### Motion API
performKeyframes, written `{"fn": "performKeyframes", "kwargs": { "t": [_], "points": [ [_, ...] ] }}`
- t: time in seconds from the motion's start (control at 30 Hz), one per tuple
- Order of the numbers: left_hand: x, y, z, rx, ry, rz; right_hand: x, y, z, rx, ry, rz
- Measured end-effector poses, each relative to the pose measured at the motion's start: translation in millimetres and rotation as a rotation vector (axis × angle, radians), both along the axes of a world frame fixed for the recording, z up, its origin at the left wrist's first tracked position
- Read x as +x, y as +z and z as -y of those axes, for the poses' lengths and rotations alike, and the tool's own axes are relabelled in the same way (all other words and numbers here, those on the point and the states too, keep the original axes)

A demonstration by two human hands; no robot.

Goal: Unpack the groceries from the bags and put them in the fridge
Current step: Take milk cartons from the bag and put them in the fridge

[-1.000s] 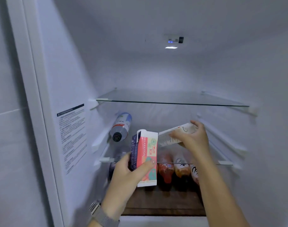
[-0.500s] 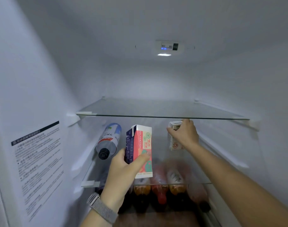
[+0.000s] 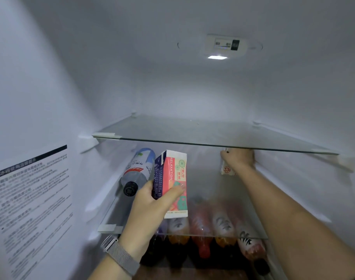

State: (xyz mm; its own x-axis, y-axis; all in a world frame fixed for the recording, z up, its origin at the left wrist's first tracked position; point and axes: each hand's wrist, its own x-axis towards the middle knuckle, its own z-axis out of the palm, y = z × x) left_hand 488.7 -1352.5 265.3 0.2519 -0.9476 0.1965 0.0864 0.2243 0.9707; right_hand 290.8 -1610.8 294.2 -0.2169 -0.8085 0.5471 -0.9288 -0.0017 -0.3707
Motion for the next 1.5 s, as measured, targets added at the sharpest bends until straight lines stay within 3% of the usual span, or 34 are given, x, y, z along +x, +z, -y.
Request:
{"fn": "performKeyframes", "kwargs": {
  "t": [0.33, 0.37, 0.47, 0.5, 0.53, 0.63, 0.7, 0.9, 1.03, 1.17, 1.37, 1.5],
  "points": [
    [2.2, -2.5, 1.1, 0.021, 0.055, -0.013, 15.0, -6.3, -18.3, 0.224, -0.124, -0.037],
    [1.2, -3.4, 1.3, 0.029, 0.07, -0.002, 22.2, -7.7, -27.9, 0.173, -0.122, 0.029],
    [-1.1, -6.2, 1.8, 0.032, 0.059, 0.011, 45.2, -12.4, -54.7, -0.334, -0.041, 0.11],
    [-2.7, -5.7, 1.8, 0.034, 0.047, 0.005, 49.5, -12.1, -64.8, -0.411, 0.064, 0.159],
    [-3.7, -4.8, 1.8, 0.03, 0.036, 0.003, 52.9, -8.7, -77.6, -0.355, 0.226, 0.246],
    [-6.0, -0.7, 0.4, 0.004, 0.027, 0.002, 59.5, 1.1, -111.2, 0.159, 0.735, 0.543],
    [-8.5, 0.8, -1.1, -0.015, 0.04, 0.018, 60.3, 6.0, -131.7, 0.438, 0.966, 0.677],
    [-12.9, -5.4, -4.0, -0.078, 0.128, 0.118, 53.5, 4.0, -170.9, 0.706, 1.228, 0.688],
    [-14.9, -2.4, -5.6, -0.059, 0.064, 0.325, 43.1, 13.1, -176.5, 0.704, 1.158, 0.593],
    [-11.1, -5.2, -11.8, -0.065, 0.045, 0.656, 14.9, 28.9, -163.9, 0.648, 1.054, 0.545],
    [-1.4, -13.7, -25.4, -0.089, 0.207, 1.006, -25.8, 28.3, -112.3, 0.316, 0.465, 0.607],
    [-3.7, -16.7, -33.4, -0.073, 0.248, 1.091, -33.7, 19.6, -85.6, 0.209, 0.152, 0.445]
  ]
}}
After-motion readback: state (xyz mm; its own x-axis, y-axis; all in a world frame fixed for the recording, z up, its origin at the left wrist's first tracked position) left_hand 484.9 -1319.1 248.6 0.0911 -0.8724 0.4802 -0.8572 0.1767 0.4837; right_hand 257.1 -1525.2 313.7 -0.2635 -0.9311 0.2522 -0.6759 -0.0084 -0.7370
